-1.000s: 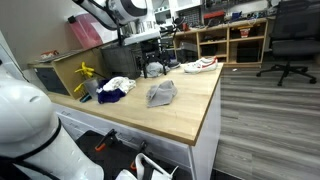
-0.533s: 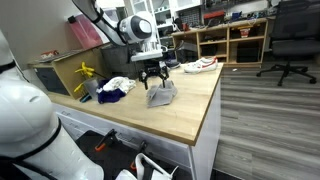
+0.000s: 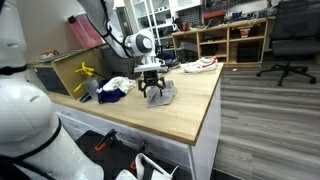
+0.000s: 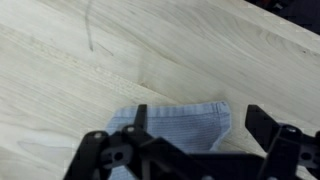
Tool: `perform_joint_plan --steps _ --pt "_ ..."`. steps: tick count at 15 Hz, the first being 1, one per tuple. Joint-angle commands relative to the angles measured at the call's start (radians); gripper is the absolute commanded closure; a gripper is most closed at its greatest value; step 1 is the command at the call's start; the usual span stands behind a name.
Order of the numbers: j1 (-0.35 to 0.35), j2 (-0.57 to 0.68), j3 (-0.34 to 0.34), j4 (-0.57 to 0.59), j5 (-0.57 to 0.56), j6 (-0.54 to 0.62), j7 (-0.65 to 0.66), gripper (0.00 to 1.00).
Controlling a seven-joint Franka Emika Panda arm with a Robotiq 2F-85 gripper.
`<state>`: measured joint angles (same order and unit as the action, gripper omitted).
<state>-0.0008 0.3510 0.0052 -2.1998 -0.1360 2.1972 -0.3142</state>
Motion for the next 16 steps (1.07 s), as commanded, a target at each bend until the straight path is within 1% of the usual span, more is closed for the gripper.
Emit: perform_joint_plan --steps 1,2,3,4,7,8,12,13,16 --pt "0.021 0.067 0.021 0.041 -0.029 0.036 0.051 0.00" --pt "0.028 0.078 0.024 0.044 -0.036 0.055 0.057 0.25" --pt "0.035 0.088 0.025 0.047 -0.046 0.072 0.067 0.26" --pt "0.042 0.094 0.025 0.047 -0.057 0.089 0.075 0.32" --pt "0.054 0.101 0.024 0.042 -0.087 0.123 0.093 0.58" --pt "0.055 0.101 0.024 0.039 -0.091 0.129 0.095 0.64" --pt "0.052 0.071 0.029 0.020 -0.088 0.121 0.089 0.95" --pt "0.049 0.062 0.032 0.016 -0.082 0.115 0.084 0.99" --pt "0.043 0.013 0.040 -0.004 -0.067 0.097 0.072 1.00"
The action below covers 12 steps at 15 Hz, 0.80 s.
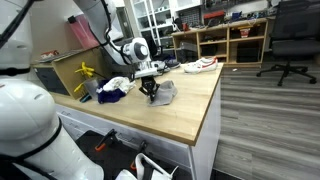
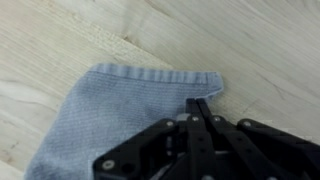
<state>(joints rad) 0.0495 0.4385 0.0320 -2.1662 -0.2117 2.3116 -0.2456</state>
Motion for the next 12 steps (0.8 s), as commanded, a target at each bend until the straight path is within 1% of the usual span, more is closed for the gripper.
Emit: perform_joint_plan --steps 1,6,9,12 --pt "-0.012 -0.095 0.017 -0.040 0.020 -0.031 -0.003 0.99" --pt "-0.024 -0.226 0.042 -0.021 0.119 -0.139 -0.033 0.99" --pt "-0.017 -0.298 0.051 0.008 0.194 -0.204 -0.036 0.99" --pt "-0.003 -0.339 0.060 0.054 0.241 -0.282 -0.042 0.99"
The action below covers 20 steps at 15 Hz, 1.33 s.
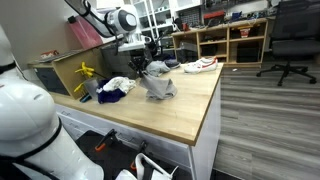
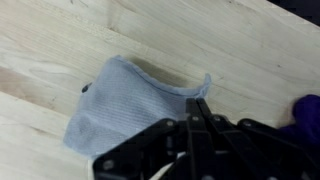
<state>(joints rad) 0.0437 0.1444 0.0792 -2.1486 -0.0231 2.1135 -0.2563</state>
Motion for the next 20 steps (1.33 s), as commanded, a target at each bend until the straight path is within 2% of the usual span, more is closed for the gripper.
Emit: perform_joint_plan --steps 1,5,10,15,20 --pt "0.008 -0.055 0.017 0.052 0.064 -0.110 -0.035 0.99" --pt "0.024 -0.070 0.036 0.123 0.149 -0.262 -0.102 0.99" --pt "0.043 -0.062 0.046 0.258 0.172 -0.423 -0.107 0.99" --pt "0.037 -0.059 0.036 0.376 0.208 -0.493 -0.109 0.99" --pt "0.024 -0.064 0.016 0.459 0.227 -0.499 -0.101 0.99"
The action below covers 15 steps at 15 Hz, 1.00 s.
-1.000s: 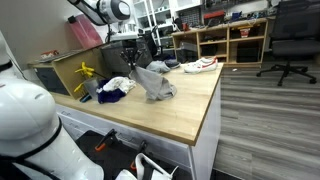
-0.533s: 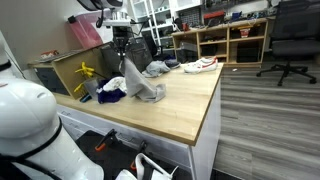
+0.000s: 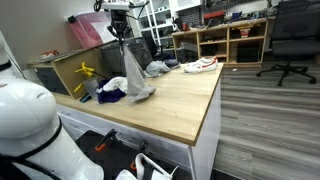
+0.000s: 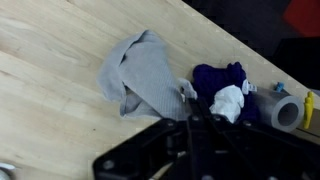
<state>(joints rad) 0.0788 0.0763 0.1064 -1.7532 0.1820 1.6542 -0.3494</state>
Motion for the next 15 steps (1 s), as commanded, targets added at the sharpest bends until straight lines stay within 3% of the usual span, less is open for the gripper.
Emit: perform_joint_plan --steps 1,15 --pt "-0.016 0.001 -0.015 0.076 0.023 -0.038 -0.008 0.99" --pt "-0.063 -0.183 -0.097 0.082 0.001 -0.100 -0.052 0.99"
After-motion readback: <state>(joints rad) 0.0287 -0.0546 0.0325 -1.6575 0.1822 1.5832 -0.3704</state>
